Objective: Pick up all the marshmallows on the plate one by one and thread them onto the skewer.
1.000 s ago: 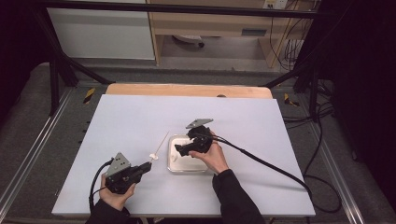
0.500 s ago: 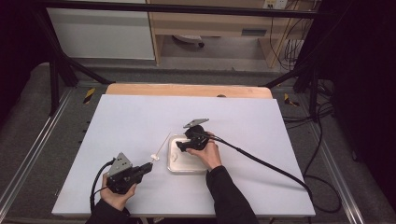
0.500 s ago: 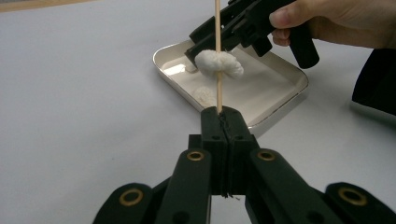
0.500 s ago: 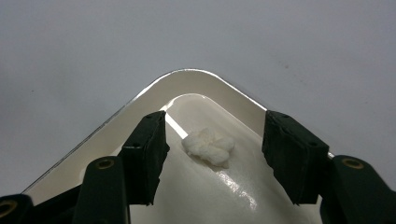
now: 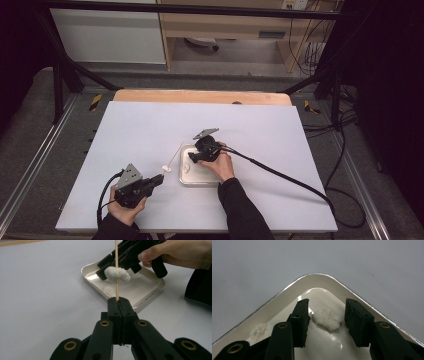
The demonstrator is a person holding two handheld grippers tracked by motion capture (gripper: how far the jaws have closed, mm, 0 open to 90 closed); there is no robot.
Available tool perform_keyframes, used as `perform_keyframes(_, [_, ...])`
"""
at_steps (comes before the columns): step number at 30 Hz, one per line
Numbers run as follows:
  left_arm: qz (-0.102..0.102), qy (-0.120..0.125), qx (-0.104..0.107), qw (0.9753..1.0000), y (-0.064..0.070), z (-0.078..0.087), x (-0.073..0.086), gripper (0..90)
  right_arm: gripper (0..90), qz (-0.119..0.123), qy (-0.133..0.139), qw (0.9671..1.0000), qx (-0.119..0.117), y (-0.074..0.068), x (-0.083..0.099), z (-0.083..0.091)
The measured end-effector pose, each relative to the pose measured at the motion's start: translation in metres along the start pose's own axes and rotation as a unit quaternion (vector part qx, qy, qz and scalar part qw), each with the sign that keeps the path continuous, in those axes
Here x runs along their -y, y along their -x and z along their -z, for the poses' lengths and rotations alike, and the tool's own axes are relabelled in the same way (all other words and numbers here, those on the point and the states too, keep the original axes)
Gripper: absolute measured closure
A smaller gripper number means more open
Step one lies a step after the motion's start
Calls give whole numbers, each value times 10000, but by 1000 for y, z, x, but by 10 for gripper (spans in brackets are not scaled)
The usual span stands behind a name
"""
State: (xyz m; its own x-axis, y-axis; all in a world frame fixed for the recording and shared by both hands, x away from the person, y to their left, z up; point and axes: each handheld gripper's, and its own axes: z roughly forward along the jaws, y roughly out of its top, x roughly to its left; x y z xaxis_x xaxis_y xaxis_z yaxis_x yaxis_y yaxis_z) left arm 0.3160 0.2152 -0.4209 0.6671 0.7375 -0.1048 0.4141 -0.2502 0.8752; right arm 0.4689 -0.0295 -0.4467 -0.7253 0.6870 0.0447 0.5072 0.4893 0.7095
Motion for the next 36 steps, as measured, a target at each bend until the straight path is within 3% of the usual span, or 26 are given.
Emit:
perform_keyframes(8, [-25,-18,2,10000,0,0,0,888,653,172,-30,9998,97,-2,0,0])
perform_keyframes(14, [-45,-25,-5,10000,1,-1,0,888,718,132,-8,9999,107,-3,0,1])
perform_keyframes(17, [-45,-23,-1,10000,1,0,0,888,714,78,-12,9999,97,-2,0,1])
perform_keyframes(20, [-52,-21,0,10000,1,0,0,888,642,-55,-32,10000,16,-2,0,1])
perform_keyframes(25, [-53,-19,2,10000,1,0,0,888,620,33,-110,9999,13,-1,0,3])
perform_keyframes(36, [-63,-17,5,10000,2,-1,0,888,751,134,-144,9998,87,0,1,5])
